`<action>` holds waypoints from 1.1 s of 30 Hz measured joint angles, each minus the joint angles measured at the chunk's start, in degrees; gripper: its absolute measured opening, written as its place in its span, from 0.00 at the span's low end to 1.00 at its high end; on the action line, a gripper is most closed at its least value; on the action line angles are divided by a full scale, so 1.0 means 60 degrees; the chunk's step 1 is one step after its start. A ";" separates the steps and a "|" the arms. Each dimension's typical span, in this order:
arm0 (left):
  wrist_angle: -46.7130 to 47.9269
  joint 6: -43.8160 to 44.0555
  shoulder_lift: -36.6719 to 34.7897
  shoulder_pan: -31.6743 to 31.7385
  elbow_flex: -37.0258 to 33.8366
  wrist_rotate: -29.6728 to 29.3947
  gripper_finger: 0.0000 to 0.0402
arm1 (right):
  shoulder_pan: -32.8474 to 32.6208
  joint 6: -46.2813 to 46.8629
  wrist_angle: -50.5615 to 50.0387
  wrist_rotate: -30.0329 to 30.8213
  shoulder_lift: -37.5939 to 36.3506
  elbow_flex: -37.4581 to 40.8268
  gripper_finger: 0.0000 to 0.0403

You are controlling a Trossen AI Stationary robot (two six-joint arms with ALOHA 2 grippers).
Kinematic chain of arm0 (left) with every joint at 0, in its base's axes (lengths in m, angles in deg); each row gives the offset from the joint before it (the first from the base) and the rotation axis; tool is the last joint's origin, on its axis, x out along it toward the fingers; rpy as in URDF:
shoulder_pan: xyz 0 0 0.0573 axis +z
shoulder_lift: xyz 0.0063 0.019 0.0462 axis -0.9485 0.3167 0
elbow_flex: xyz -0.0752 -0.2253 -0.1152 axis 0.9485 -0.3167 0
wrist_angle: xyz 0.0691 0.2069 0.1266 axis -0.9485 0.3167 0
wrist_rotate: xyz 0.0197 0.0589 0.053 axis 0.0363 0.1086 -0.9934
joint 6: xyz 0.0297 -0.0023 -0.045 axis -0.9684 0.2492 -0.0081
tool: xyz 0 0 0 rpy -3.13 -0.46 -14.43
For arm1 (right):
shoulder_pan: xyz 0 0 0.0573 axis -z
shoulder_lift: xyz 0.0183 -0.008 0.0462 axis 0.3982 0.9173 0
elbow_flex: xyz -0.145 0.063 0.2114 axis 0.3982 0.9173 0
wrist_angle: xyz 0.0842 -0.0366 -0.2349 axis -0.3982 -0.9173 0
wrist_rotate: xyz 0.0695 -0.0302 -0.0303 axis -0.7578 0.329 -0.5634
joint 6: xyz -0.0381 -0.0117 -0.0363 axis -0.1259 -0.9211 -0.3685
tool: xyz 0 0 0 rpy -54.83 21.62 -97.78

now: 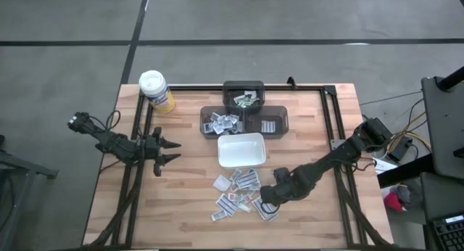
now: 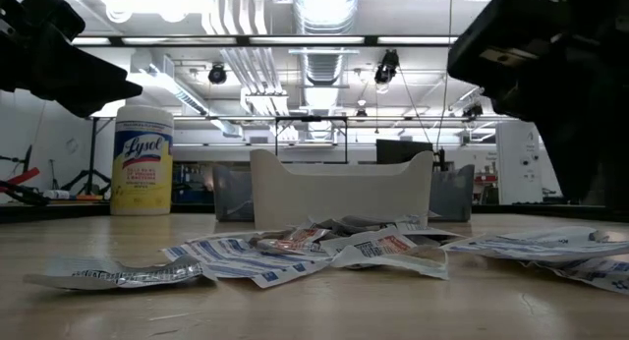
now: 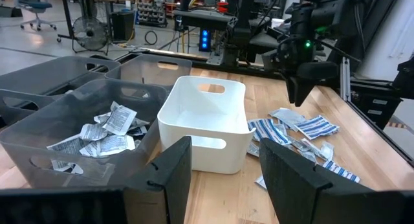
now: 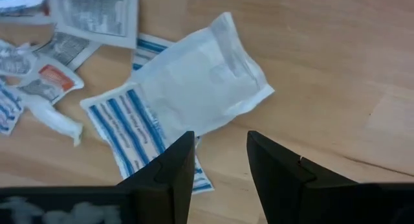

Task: Pick & Place First Aid Supplies
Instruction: Put the blue bandage into the right black bin

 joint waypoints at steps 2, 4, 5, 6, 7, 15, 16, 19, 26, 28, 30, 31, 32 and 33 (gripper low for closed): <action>0.0001 0.0000 -0.0001 0.0000 0.0000 0.0003 0.44 | -0.0033 0.0222 0.0057 0.0001 0.0000 0.0110 0.35; 0.0000 0.0000 0.0000 0.0000 0.0000 0.0003 0.44 | -0.0051 0.0413 0.0266 0.0001 0.0000 0.0257 0.35; 0.0000 0.0000 0.0000 0.0000 0.0000 0.0002 0.44 | -0.0049 0.0471 0.0430 0.0001 0.0000 0.0335 0.35; 0.0000 0.0000 -0.0002 0.0000 0.0000 0.0002 0.44 | -0.0049 0.0525 0.0583 0.0005 0.0000 0.0408 0.35; 0.0000 0.0000 -0.0002 0.0000 0.0000 0.0004 0.44 | -0.0045 0.0573 0.0720 0.0019 0.0000 0.0468 0.35; 0.0002 0.0000 0.0000 0.0004 0.0000 0.0002 0.44 | -0.0024 0.0919 0.1000 0.0731 0.0000 0.0642 0.32; 0.0000 0.0000 0.0000 0.0004 0.0000 0.0000 0.44 | -0.0024 0.1009 0.0998 0.0729 0.0000 0.0665 0.32; 0.0000 0.0000 -0.0003 0.0004 0.0000 0.0003 0.44 | -0.0037 0.1153 0.0975 0.0675 0.0000 0.0681 0.32; 0.0000 0.0000 0.0000 0.0004 0.0000 0.0000 0.44 | -0.0075 0.1174 0.0976 0.0220 0.0000 0.0534 0.34; 0.0000 0.0000 -0.0004 0.0004 0.0000 0.0000 0.44 | -0.0091 0.1178 0.0993 0.0215 0.0000 0.0479 0.34; 0.0001 -0.0001 -0.0001 0.0004 0.0000 0.0001 0.44 | -0.0093 0.1222 0.0982 0.0212 0.0000 0.0434 0.34; 0.0000 -0.0002 0.0000 0.0004 0.0000 0.0000 0.44 | -0.0093 0.1228 0.0978 0.0212 0.0000 0.0398 0.34; 0.0000 0.0000 -0.0002 0.0004 0.0000 0.0002 0.44 | -0.0095 0.1224 0.0975 0.0205 0.0000 0.0349 0.34; 0.0000 0.0000 -0.0003 0.0004 0.0000 0.0000 0.44 | -0.0115 0.1218 0.0982 0.0179 0.0000 0.0309 0.34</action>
